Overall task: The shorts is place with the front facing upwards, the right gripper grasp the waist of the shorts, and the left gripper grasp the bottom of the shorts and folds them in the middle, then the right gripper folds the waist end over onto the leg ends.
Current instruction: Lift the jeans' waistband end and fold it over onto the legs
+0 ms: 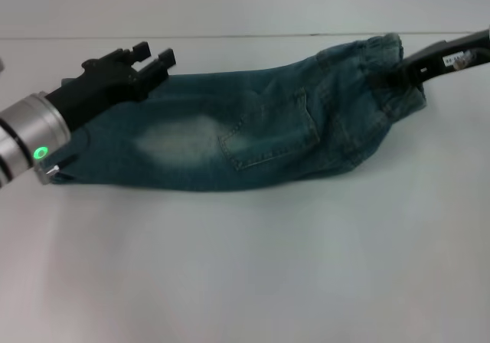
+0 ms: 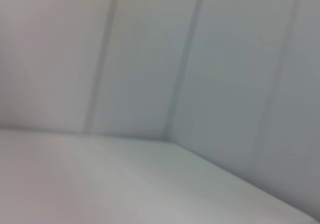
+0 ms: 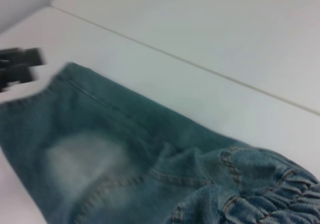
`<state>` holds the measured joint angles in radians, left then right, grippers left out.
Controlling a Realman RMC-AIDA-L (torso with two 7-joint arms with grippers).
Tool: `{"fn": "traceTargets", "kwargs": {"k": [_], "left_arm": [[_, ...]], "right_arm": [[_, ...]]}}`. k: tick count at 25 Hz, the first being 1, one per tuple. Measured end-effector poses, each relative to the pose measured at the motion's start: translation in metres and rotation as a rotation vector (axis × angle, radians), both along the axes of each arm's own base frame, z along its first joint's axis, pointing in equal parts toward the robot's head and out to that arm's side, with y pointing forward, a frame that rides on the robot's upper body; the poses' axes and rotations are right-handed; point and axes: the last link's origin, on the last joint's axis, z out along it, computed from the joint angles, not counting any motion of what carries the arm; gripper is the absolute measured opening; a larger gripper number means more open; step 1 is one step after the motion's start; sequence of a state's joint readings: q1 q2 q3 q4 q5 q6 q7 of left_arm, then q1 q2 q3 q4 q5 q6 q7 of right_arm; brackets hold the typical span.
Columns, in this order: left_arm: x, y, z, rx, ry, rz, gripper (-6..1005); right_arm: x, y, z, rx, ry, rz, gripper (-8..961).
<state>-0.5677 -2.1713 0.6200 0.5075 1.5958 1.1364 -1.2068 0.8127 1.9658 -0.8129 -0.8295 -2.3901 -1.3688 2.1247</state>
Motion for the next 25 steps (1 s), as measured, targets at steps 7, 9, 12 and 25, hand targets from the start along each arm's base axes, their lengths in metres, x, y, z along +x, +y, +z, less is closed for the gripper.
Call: {"fn": "traceTargets", "kwargs": {"k": [7, 9, 12, 25], "left_arm": [[-0.003, 0.008, -0.034, 0.275, 0.152, 0.043, 420], [-0.002, 0.009, -0.044, 0.309, 0.245, 0.047, 375], [0.001, 0.01, -0.06, 0.335, 0.381, 0.045, 308], [0.018, -0.001, -0.104, 0.207, 0.575, -0.066, 0]], "right_arm": [[-0.03, 0.0, 0.009, -0.011, 0.089, 0.074, 95], [-0.038, -0.001, 0.013, -0.016, 0.13, 0.096, 95], [-0.051, -0.003, 0.018, -0.04, 0.193, 0.13, 94], [-0.096, -0.009, 0.036, -0.088, 0.335, 0.271, 94]]}}
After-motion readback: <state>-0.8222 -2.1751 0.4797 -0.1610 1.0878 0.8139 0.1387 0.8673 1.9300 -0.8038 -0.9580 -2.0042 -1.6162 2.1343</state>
